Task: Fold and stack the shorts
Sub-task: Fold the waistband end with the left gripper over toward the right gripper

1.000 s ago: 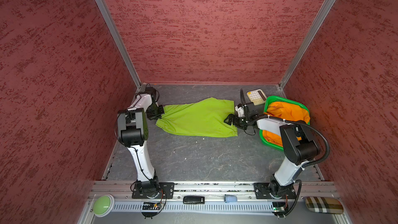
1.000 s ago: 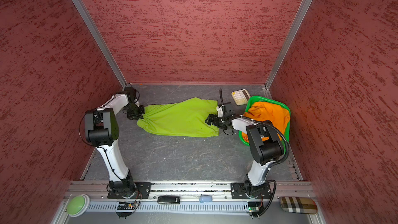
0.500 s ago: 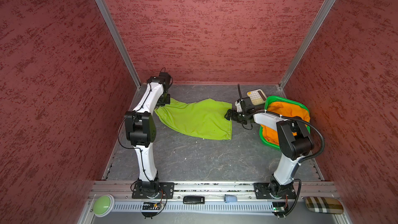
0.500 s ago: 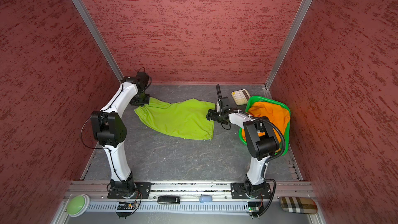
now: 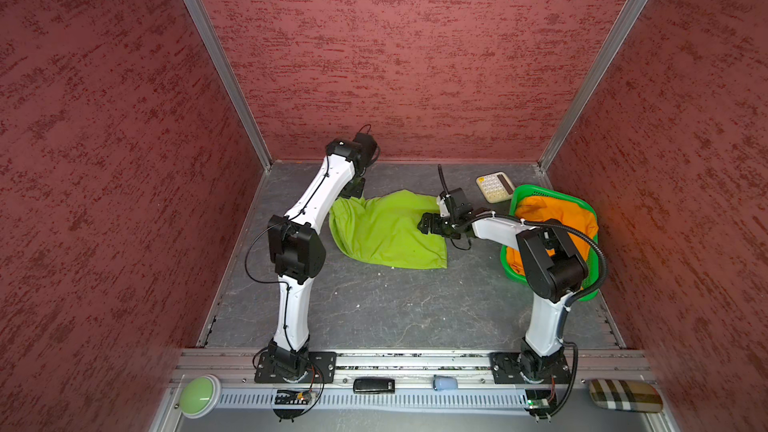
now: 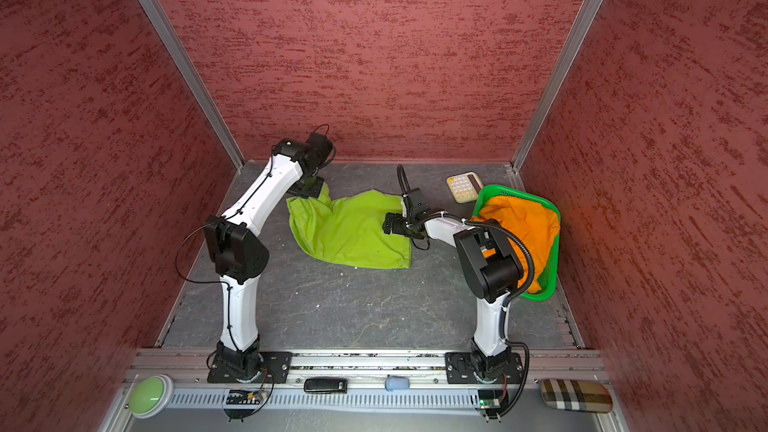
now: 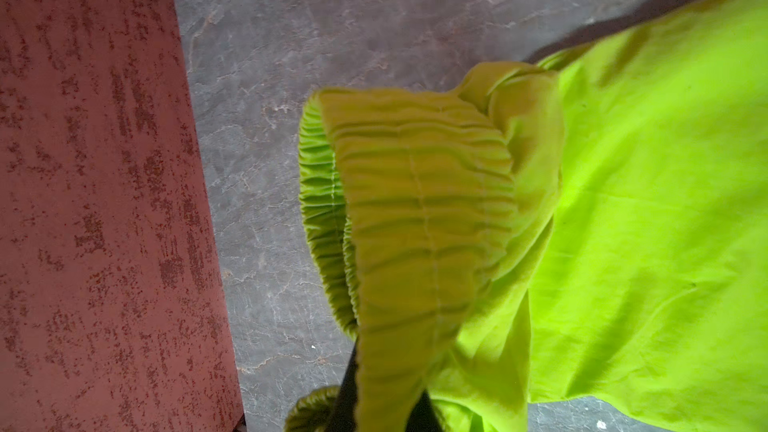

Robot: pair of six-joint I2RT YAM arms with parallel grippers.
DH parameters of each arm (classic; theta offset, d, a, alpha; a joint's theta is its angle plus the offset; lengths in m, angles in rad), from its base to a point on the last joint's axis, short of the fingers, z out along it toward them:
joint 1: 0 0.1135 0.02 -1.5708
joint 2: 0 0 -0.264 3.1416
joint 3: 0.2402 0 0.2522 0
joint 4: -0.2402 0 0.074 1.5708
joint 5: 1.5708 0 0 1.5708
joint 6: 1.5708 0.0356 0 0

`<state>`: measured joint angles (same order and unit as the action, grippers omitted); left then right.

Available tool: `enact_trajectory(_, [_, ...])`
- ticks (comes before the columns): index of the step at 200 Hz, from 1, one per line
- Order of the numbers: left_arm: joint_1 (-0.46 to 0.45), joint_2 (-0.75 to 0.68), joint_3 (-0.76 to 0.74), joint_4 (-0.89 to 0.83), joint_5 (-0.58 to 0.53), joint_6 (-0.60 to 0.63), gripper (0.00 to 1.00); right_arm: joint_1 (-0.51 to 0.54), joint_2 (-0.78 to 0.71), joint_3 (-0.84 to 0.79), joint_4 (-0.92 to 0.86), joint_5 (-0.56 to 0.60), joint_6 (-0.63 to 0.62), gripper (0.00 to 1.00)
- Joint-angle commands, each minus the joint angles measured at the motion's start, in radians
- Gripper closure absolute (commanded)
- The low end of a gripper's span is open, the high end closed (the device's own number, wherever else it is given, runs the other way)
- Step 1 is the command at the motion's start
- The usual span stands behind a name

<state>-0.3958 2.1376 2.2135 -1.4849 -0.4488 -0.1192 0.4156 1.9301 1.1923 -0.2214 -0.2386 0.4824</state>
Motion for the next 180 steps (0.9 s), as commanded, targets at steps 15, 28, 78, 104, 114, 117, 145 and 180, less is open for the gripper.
enact_trajectory(15, [-0.073,0.06,0.089,-0.043,0.043,-0.036,1.0,0.007,0.039,-0.004,-0.018,0.007,0.023,0.01])
enact_trajectory(28, [-0.088,0.096,0.166,-0.072,0.106,-0.052,1.0,0.01,0.039,-0.008,-0.012,0.002,0.026,0.01])
enact_trajectory(78, [-0.088,0.173,0.321,-0.077,0.375,-0.151,1.0,0.024,0.043,-0.028,0.014,-0.01,0.041,0.01])
enact_trajectory(104, [-0.09,0.186,0.298,-0.03,0.501,-0.197,1.0,0.032,0.048,-0.042,0.031,-0.014,0.047,0.01])
enact_trajectory(114, [-0.093,0.186,0.274,-0.002,0.545,-0.211,1.0,0.033,0.05,-0.049,0.037,-0.018,0.05,0.01])
enact_trajectory(117, [-0.093,0.186,0.269,0.005,0.553,-0.215,1.0,0.034,0.051,-0.05,0.038,-0.019,0.051,0.01])
enact_trajectory(145, [-0.097,0.183,0.203,0.103,0.601,-0.263,1.0,0.037,0.05,-0.067,0.055,-0.024,0.058,0.01])
enact_trajectory(180, [-0.094,0.193,0.1,0.257,0.692,-0.336,1.0,0.038,0.038,-0.093,0.071,-0.033,0.068,0.01])
